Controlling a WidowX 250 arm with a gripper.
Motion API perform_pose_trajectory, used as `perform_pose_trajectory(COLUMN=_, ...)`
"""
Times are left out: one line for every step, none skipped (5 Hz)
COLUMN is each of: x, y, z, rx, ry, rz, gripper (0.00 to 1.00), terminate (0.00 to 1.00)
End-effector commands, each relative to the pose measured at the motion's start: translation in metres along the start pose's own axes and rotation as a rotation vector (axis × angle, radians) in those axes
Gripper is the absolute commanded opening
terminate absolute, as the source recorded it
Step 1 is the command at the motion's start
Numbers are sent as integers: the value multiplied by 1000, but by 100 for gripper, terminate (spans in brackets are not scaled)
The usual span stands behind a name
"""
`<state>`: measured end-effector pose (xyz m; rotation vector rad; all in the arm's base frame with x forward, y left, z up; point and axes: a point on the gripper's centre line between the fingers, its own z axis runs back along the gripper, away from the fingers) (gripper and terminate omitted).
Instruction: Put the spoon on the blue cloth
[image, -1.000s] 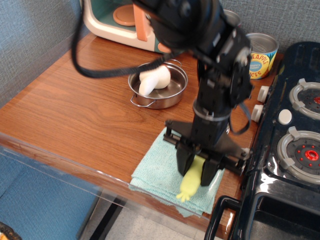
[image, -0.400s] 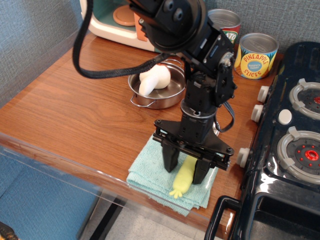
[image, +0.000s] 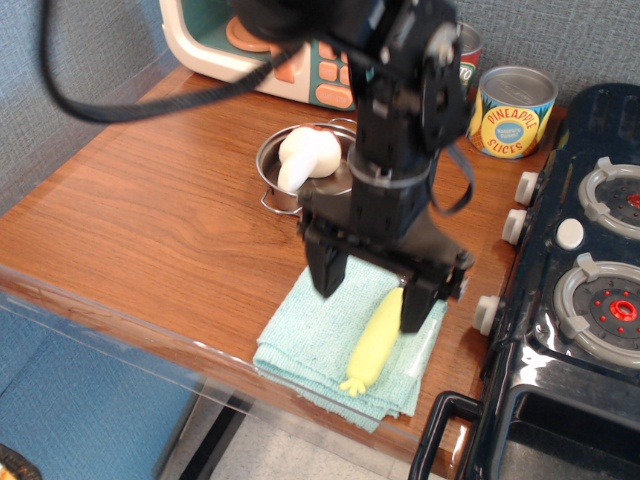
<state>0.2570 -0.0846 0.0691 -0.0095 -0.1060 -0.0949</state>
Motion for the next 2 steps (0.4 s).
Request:
perform_pose_trajectory(x=-8, y=2, z=32, rx=-39, ry=-98, rz=-8, gripper=100, terminate=0)
perform_pose_trajectory(x=-8, y=2, z=32, rx=-39, ry=-98, rz=-8, gripper=100, terminate=100)
